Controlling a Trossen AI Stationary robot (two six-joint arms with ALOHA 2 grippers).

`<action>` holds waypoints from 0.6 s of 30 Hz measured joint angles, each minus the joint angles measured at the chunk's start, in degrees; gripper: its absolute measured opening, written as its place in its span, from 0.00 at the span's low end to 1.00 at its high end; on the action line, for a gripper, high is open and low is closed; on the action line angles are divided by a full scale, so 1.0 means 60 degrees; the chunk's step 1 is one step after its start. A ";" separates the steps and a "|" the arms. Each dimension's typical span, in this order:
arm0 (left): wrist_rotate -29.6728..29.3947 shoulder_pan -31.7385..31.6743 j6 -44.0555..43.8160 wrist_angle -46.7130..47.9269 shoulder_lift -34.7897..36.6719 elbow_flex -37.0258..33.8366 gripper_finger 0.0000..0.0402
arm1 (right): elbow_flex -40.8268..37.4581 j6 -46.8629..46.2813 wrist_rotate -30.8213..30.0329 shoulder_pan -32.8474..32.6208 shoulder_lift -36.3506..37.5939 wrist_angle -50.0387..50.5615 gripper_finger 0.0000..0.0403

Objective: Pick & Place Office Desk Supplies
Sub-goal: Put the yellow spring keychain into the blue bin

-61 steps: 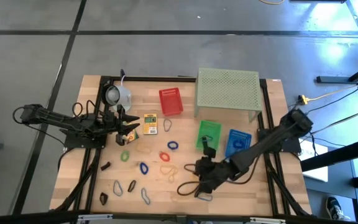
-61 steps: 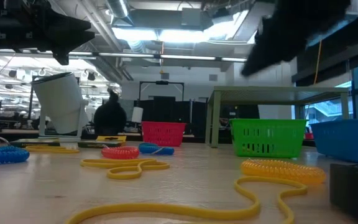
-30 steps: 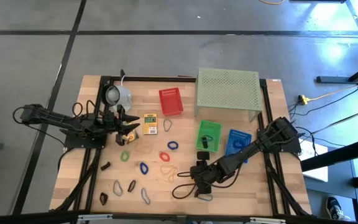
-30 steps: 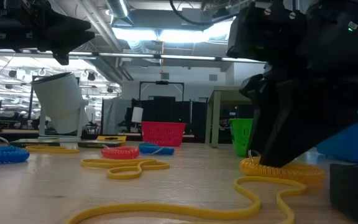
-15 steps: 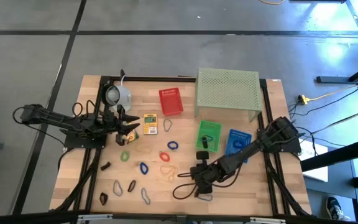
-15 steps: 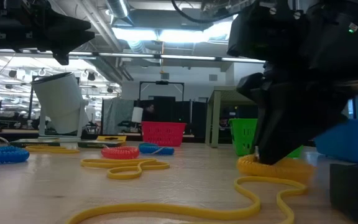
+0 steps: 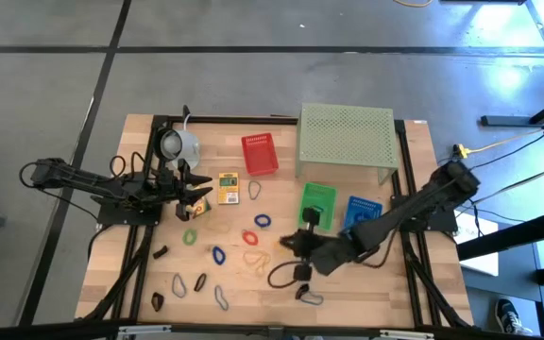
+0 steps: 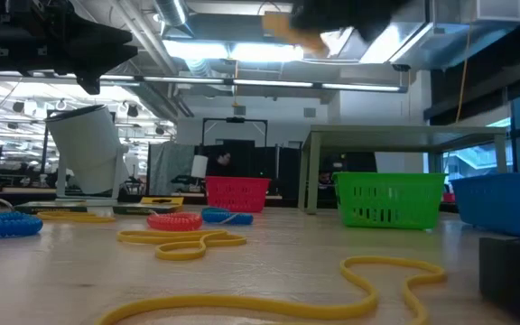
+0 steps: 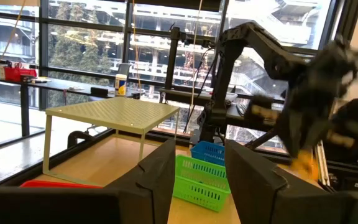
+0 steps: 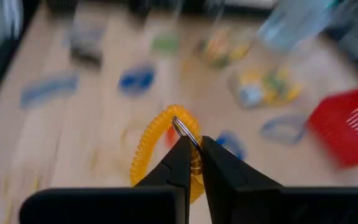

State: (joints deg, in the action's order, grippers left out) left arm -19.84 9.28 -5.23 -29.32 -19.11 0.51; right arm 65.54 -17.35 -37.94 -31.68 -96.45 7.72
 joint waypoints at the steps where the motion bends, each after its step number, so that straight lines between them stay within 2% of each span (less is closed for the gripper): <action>1: 0.0000 0.0000 0.0000 -0.0003 0.0000 0.0000 0.33 | -0.0001 0.0080 -0.0281 0.0000 0.0189 -0.0442 0.07; 4: 0.0000 0.0001 0.0000 -0.0003 0.0000 0.0000 0.33 | 0.0006 0.0512 -0.0760 0.0007 0.0695 -0.1879 0.07; 11: 0.0000 0.0003 0.0000 0.0000 0.0000 0.0000 0.33 | 0.0013 0.2240 -0.0786 0.0004 0.1068 -0.4376 0.07; 14: 0.0000 0.0000 0.0000 0.0000 0.0000 0.0000 0.33 | 0.0014 0.2641 -0.0780 0.0004 0.1069 -0.4676 0.08; 18: 0.0000 0.0001 0.0000 -0.0001 0.0000 0.0000 0.33 | 0.0014 0.2012 -0.0838 -0.0023 0.1072 -0.4302 0.08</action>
State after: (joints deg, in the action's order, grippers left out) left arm -19.84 9.28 -5.23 -29.33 -19.11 0.51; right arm 65.63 -5.27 -42.96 -31.82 -90.02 -18.09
